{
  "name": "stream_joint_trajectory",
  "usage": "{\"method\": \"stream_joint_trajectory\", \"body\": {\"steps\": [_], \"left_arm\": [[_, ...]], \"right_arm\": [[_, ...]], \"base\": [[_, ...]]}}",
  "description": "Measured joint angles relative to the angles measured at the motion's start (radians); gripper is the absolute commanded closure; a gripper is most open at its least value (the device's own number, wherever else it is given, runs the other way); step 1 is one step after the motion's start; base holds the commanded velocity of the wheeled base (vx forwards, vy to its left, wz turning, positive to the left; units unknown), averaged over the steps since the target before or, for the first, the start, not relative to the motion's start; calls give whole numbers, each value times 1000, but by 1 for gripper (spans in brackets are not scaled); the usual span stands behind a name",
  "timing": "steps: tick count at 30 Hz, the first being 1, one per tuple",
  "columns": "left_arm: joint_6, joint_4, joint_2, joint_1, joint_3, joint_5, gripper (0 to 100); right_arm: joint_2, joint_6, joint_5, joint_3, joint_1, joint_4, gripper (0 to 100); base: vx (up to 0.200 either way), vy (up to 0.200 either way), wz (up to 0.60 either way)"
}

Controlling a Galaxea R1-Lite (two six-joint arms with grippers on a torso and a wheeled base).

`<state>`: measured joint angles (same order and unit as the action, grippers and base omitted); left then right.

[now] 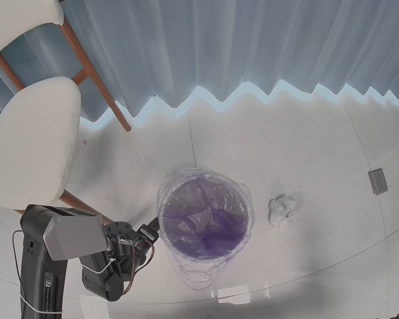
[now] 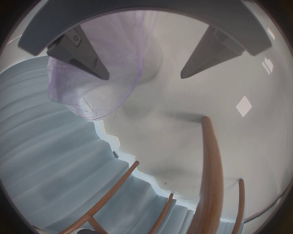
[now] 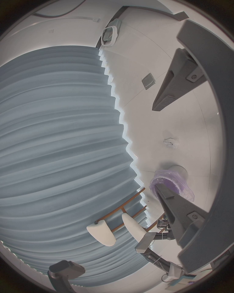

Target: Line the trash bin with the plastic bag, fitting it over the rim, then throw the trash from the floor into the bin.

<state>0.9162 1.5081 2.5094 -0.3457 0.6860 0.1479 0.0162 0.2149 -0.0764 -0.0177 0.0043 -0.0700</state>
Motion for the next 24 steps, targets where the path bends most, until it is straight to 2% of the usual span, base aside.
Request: {"method": "stream_joint_trajectory", "body": {"steps": [14, 24], "left_arm": [[3, 0, -272, -8, -398, 13, 0], [-1, -2, -587, -64, -577, 103, 0]], "right_arm": [[0, 16, 5, 0, 0, 1, 0], [0, 15, 20, 0, 0, 2, 0]], "base": [[0, 0, 0], [0, 0, 0]]}}
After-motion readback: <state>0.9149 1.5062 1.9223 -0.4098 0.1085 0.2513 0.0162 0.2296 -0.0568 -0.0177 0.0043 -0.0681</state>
